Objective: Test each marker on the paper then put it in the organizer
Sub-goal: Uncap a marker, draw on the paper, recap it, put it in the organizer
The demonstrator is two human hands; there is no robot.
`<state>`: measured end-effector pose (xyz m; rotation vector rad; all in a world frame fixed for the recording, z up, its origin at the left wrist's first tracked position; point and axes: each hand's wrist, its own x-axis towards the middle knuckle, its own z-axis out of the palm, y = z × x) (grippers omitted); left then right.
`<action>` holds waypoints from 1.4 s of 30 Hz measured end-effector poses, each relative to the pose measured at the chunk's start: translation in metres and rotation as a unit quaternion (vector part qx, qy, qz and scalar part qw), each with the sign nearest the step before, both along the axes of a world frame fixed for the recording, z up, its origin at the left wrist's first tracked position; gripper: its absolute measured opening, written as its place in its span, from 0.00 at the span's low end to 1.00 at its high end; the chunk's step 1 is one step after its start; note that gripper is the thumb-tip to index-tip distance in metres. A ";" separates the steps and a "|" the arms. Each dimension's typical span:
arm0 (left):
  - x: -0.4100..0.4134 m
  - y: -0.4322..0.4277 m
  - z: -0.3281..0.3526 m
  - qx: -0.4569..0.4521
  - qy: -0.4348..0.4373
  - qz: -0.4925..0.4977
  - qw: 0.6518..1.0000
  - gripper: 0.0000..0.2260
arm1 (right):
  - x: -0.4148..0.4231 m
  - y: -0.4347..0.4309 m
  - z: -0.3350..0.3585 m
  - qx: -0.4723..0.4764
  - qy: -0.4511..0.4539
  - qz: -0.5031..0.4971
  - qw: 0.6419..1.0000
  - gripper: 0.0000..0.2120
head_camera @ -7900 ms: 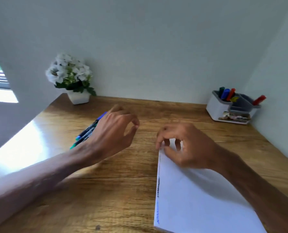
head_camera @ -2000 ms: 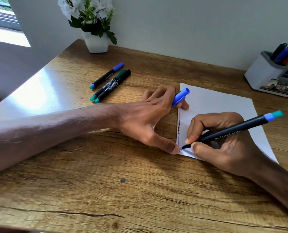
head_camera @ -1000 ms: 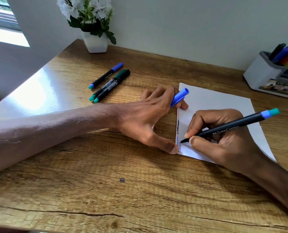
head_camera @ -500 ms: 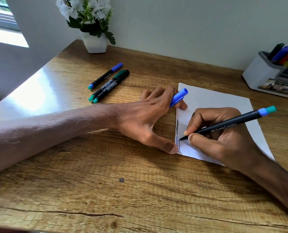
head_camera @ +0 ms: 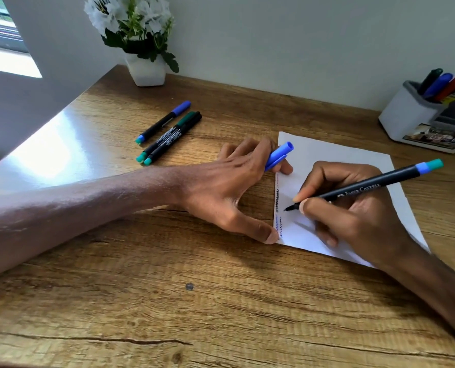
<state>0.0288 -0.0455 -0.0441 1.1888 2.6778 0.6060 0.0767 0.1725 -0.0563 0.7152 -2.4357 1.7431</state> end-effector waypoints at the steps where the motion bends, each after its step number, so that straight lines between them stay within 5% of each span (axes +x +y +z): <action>1: 0.000 0.000 0.000 0.000 -0.001 -0.003 1.000 0.39 | -0.001 0.002 0.000 -0.023 -0.006 -0.009 1.000 0.03; 8: -0.006 -0.005 -0.010 0.085 -0.062 0.039 0.994 0.11 | -0.006 0.006 0.008 -0.054 0.041 -0.050 0.996 0.03; 14: -0.004 -0.003 -0.014 0.133 -0.044 0.059 0.988 0.10 | -0.005 0.010 0.011 -0.101 0.046 -0.036 0.993 0.11; 17: -0.004 -0.001 -0.015 0.139 -0.024 0.056 0.988 0.16 | -0.005 0.012 0.014 -0.117 0.052 -0.039 0.991 0.09; 34: -0.006 0.002 -0.019 0.129 0.096 0.002 0.987 0.08 | -0.006 0.011 0.016 -0.098 0.022 -0.042 0.994 0.05; 42: -0.003 0.003 -0.016 0.218 0.131 -0.042 0.966 0.08 | -0.007 0.003 0.019 -0.086 0.029 -0.029 0.995 0.10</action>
